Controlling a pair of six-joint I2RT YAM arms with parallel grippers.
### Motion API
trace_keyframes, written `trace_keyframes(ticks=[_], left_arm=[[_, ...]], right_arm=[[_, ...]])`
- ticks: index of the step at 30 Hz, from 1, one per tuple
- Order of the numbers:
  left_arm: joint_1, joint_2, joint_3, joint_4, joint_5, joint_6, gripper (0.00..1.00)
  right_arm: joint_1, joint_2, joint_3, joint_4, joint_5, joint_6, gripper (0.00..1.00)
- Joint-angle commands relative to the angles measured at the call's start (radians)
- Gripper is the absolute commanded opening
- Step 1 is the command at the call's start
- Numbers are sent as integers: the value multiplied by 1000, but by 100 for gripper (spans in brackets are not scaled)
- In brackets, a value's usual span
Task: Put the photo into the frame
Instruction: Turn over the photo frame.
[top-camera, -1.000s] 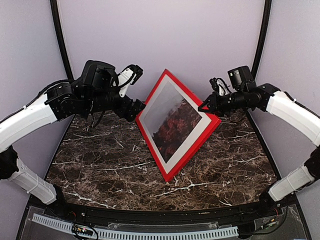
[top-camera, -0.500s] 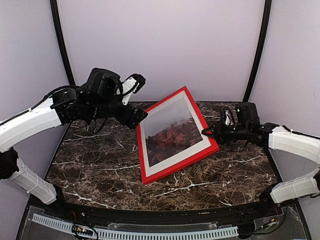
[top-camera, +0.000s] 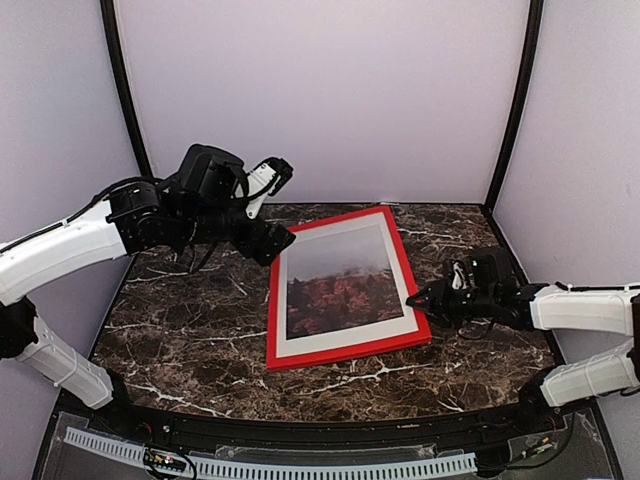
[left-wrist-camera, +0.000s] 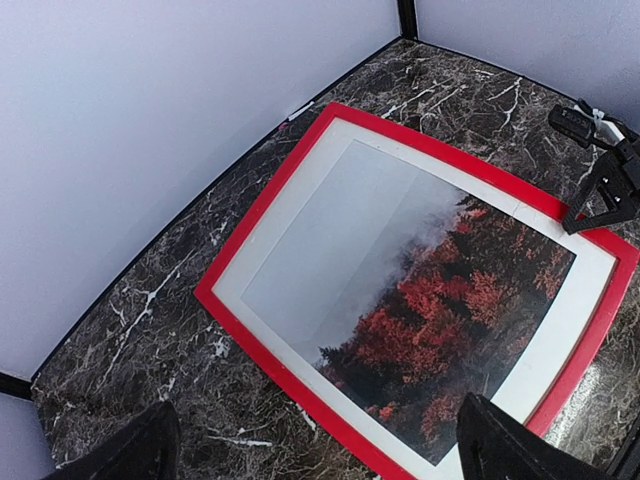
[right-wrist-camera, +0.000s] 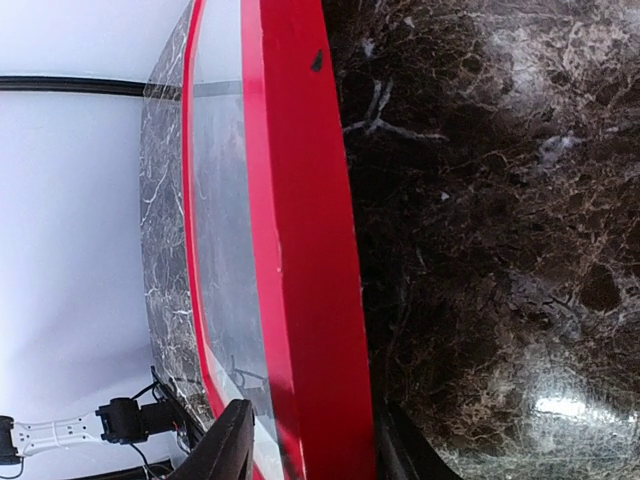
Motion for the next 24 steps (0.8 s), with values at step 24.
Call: trace_keyframes(ticks=[24], left_arm=[[19, -82, -54, -33, -97, -30, 99]], right_arm=[[17, -15, 133, -304, 138, -216, 63]])
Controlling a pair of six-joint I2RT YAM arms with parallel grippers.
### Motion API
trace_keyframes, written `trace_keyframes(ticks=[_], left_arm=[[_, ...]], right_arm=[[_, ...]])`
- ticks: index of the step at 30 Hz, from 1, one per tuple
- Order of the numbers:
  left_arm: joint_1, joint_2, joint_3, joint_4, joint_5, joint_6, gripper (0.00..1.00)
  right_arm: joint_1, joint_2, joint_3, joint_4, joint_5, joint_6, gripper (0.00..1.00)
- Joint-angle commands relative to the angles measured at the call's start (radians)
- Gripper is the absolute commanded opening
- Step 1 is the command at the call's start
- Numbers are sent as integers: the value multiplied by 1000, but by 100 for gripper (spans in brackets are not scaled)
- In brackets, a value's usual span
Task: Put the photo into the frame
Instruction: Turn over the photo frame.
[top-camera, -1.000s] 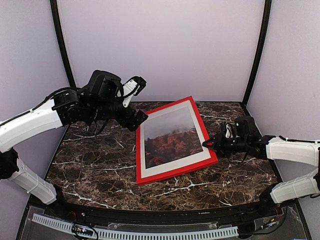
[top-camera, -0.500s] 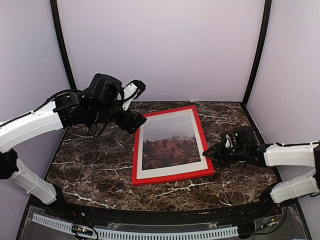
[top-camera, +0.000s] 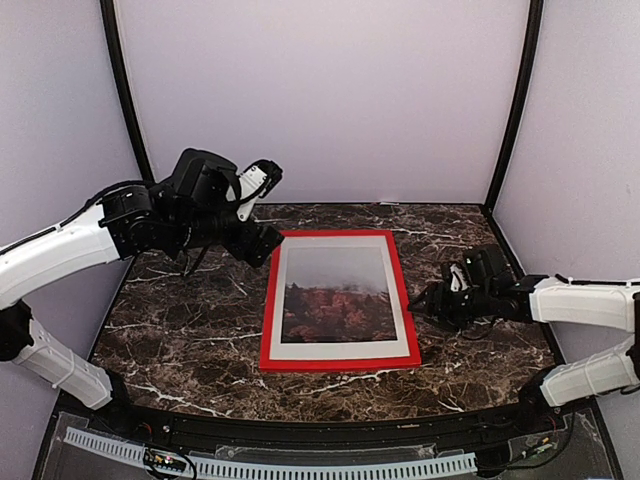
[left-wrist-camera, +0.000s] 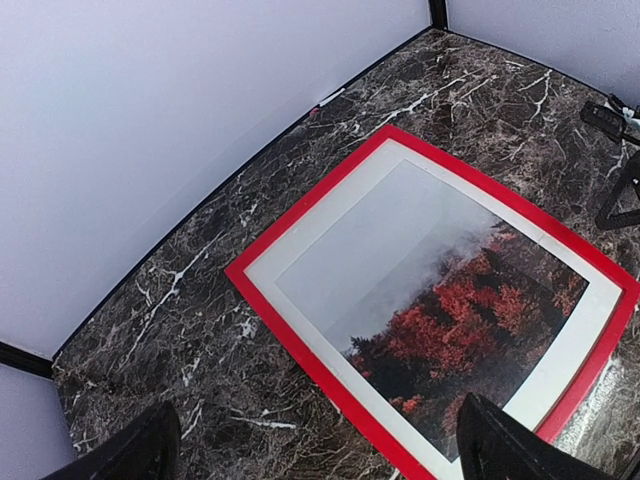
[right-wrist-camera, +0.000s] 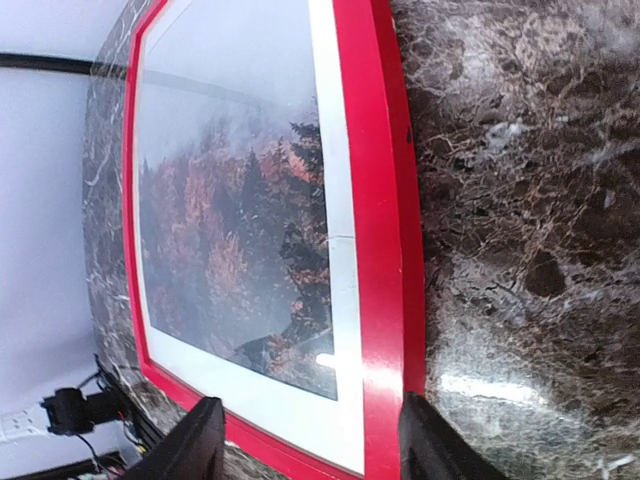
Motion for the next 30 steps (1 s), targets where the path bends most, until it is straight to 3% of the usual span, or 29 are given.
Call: trace_keyframes(ticks=[1, 9, 15, 23, 30], left_arm=[[25, -48, -20, -16, -16, -37, 99], [161, -122, -105, 30, 72, -170, 99], [332, -193, -229, 88, 178, -288, 99], [586, -255, -318, 113, 275, -365, 99], [640, -291, -359, 120, 208, -342, 99]], right_arm=[[5, -36, 121, -170, 104, -123, 67], [0, -23, 380, -448, 298, -335, 87], [-14, -19, 513, -549, 432, -437, 98], [-87, 2, 602, -623, 527, -484, 99], [-107, -34, 619, -612, 540, -558, 99]])
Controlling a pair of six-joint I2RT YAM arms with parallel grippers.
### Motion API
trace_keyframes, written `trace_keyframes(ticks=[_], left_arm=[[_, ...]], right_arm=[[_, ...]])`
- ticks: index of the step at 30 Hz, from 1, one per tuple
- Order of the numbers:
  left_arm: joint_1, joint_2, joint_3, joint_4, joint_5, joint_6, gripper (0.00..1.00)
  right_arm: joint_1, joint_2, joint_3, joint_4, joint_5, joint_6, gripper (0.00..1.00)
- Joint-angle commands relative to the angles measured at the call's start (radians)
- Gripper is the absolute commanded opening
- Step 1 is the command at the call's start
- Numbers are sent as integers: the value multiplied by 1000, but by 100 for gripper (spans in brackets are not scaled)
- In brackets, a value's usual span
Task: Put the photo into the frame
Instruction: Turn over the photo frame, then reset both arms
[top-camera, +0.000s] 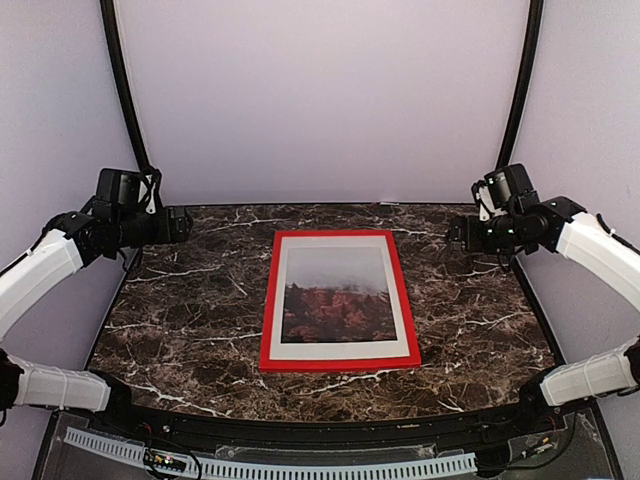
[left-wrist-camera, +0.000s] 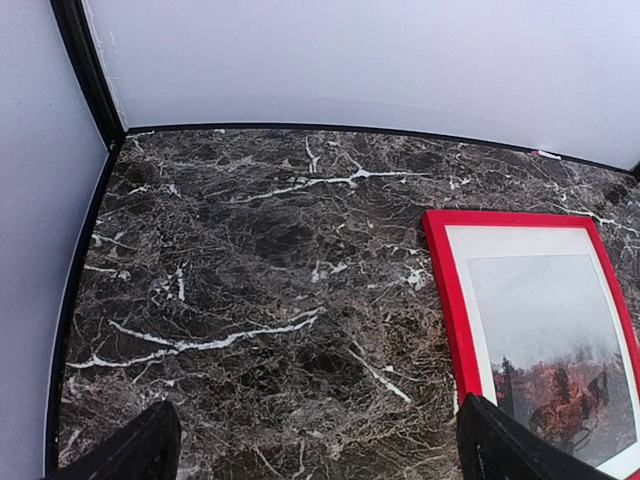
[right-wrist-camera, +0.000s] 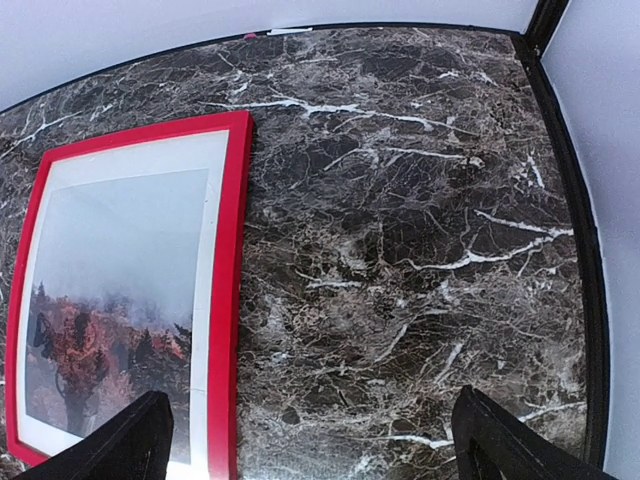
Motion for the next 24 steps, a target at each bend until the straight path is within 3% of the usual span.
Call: trace_keyframes(ticks=[1, 13, 24], left_arm=[[17, -49, -37, 31, -32, 5, 99], [35, -209, -115, 91, -104, 70, 99], [35, -457, -317, 217, -105, 78, 99]], right_arm=[[-1, -45, 27, 7, 24, -71, 99], [-2, -194, -15, 47, 122, -118, 99], [-2, -312, -115, 108, 163, -154, 99]])
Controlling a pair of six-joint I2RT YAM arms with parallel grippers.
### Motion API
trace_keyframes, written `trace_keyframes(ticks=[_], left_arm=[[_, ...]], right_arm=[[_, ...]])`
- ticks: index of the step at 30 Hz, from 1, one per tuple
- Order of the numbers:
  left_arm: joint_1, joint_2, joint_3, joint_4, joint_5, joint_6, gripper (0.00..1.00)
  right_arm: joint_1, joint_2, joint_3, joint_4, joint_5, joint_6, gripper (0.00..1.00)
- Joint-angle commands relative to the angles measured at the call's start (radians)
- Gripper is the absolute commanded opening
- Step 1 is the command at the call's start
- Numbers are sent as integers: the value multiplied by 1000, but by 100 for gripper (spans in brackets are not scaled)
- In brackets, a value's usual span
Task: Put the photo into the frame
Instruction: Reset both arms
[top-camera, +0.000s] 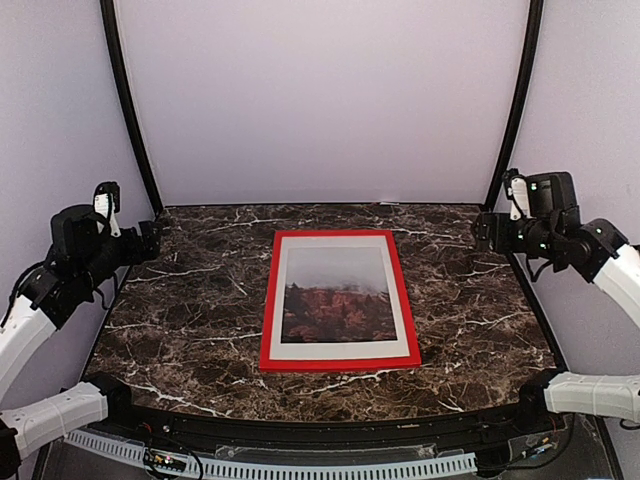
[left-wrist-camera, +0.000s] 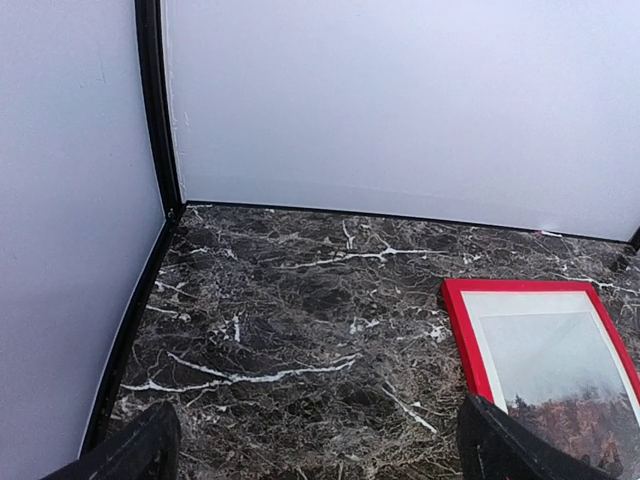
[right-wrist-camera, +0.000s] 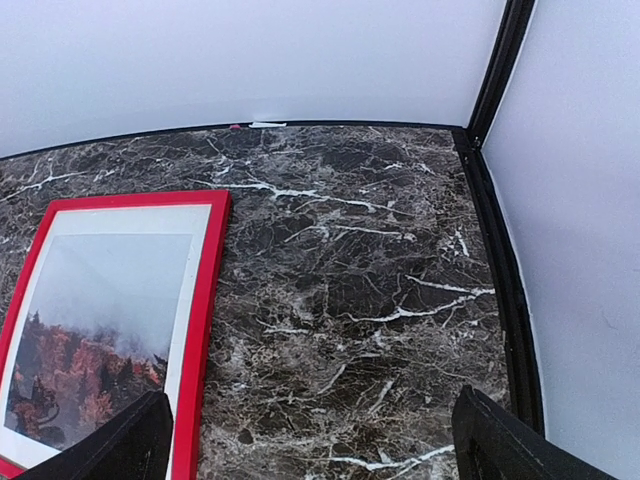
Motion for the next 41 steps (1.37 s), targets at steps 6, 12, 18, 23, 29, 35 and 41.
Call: trace_keyframes(ticks=[6, 12, 18, 23, 29, 35, 41], left_arm=[[6, -76, -55, 66, 64, 67, 99], [6, -59, -63, 69, 92, 63, 99], [6, -47, -58, 58, 120, 59, 99], [6, -40, -58, 60, 133, 56, 99], [6, -27, -56, 63, 139, 54, 99], [6, -25, -55, 61, 146, 53, 99], [6, -24, -55, 61, 148, 53, 99]], right_arm=[[-2, -67, -68, 114, 8, -39, 99], [-2, -62, -79, 127, 2, -37, 99], [-2, -85, -111, 146, 11, -38, 99], [-2, -90, -122, 158, 10, -39, 99], [-2, -80, -128, 165, -1, -34, 99], [-2, -84, -134, 166, -4, -27, 99], [-2, -88, -141, 170, -13, -26, 99]])
